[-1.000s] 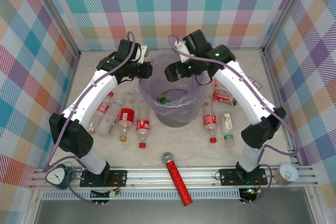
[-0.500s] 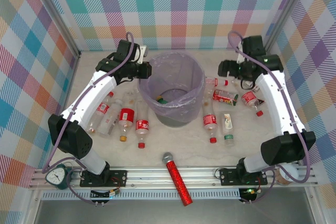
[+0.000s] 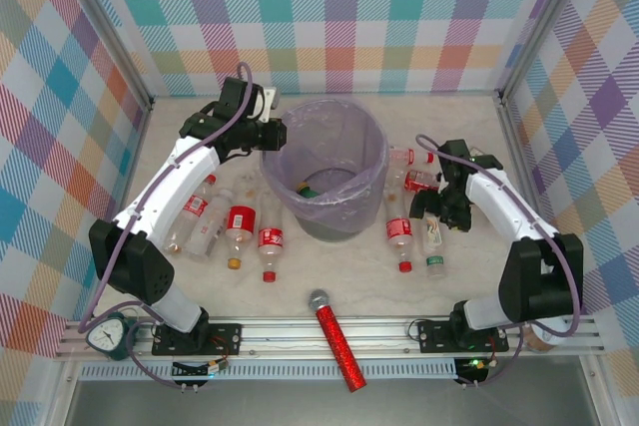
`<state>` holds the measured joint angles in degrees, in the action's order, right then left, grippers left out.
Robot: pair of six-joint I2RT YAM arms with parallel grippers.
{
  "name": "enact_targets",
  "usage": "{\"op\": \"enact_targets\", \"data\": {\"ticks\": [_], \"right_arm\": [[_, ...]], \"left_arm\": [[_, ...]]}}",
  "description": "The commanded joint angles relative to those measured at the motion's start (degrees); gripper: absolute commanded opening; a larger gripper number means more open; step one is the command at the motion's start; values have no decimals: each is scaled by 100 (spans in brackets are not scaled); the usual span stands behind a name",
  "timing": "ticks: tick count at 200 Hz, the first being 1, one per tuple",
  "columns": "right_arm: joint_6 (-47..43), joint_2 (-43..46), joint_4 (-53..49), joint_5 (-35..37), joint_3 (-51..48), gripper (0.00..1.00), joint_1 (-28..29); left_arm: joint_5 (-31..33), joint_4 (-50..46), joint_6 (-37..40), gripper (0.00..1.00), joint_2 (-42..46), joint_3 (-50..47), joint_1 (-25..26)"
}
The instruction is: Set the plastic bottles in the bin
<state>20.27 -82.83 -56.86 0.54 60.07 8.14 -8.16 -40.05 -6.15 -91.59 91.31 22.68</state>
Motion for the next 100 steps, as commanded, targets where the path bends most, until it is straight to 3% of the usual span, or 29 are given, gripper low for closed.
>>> {"op": "enact_targets", "data": {"ticks": [1, 63, 100], "right_arm": [[145, -291, 387, -127, -130, 85, -41], [123, -705, 725, 175, -399, 78, -109], [102, -818, 852, 418, -408, 66, -121]], "left_arm": [[-66, -194, 141, 0, -88, -254, -26], [-95, -187, 158, 0, -155, -264, -27], [-115, -178, 152, 0, -184, -280, -28]]}}
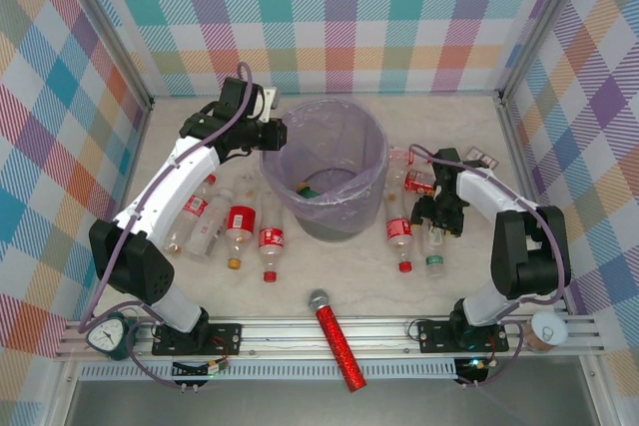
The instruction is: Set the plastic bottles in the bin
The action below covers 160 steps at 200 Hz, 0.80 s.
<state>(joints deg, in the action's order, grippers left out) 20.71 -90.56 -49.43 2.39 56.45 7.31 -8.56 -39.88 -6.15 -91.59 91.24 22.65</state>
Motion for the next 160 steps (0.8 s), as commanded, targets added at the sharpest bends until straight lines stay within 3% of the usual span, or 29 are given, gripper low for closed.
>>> {"op": "enact_targets", "data": {"ticks": [1, 61, 105, 160], "right_arm": [[57, -47, 113, 234, -50, 66, -42], [-4, 231, 63, 320, 51, 51, -37], [-256, 871, -419, 372, 556, 48, -80], [-504, 2099, -399, -608, 1912, 43, -389]], "left_arm": [[-76, -196, 151, 0, -188, -273, -25], [-228, -188, 126, 0, -246, -237, -24], [-305, -308, 53, 0, -454, -33, 89], [-328, -525, 22, 0, -679, 352, 208]]}}
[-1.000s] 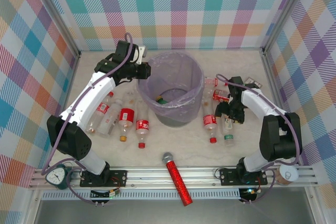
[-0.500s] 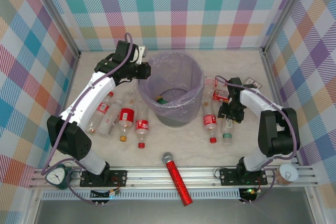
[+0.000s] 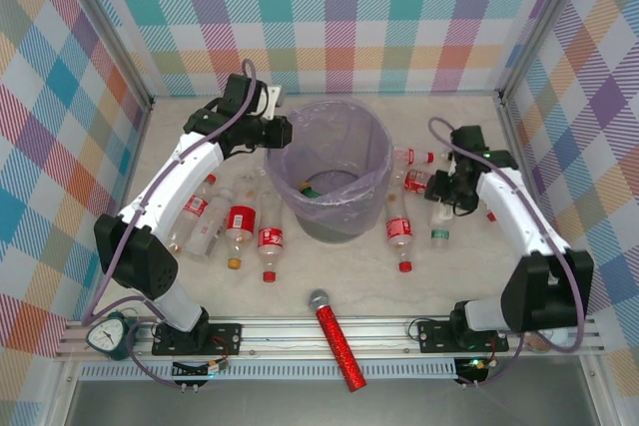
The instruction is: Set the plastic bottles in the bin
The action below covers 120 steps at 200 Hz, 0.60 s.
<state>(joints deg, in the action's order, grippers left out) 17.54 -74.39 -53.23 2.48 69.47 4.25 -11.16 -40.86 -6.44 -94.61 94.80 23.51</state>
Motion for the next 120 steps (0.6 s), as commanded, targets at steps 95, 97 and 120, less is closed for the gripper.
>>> {"op": "enact_targets", "data": {"ticks": [95, 97, 120], "right_arm": [[-191, -270, 474, -2240, 3764, 37, 678], [-214, -329, 450, -2216, 3845, 37, 758], [-433, -1135, 140, -2066, 4697, 37, 1620]], "left_arm": [[-149, -353, 53, 41, -359, 84, 198], [-145, -346, 54, 41, -357, 80, 198], [-210, -253, 46, 43, -245, 32, 198]]}}
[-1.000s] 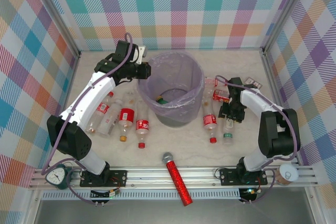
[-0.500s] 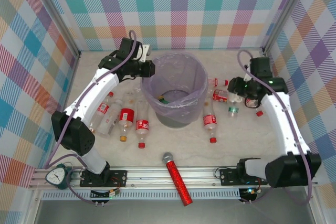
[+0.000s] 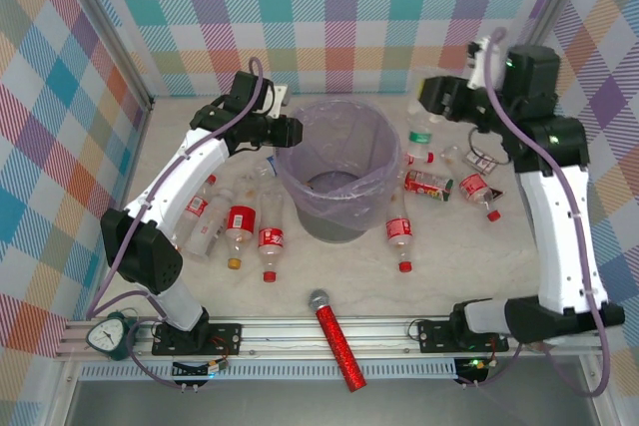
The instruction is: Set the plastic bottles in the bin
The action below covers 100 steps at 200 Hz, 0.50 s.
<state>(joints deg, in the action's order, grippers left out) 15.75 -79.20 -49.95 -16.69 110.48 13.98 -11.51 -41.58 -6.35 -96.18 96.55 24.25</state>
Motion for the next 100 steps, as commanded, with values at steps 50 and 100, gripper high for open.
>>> {"op": "enact_targets", "data": {"ticks": [50, 100], "right_arm": [[-670, -2163, -1109, 224, 1698, 37, 1633], [-1109, -2658, -1300, 219, 1144, 37, 1976]], "left_arm": [[-317, -35, -15, 41, 29, -222, 122], [-226, 7, -41, 37, 42, -295, 110]]}}
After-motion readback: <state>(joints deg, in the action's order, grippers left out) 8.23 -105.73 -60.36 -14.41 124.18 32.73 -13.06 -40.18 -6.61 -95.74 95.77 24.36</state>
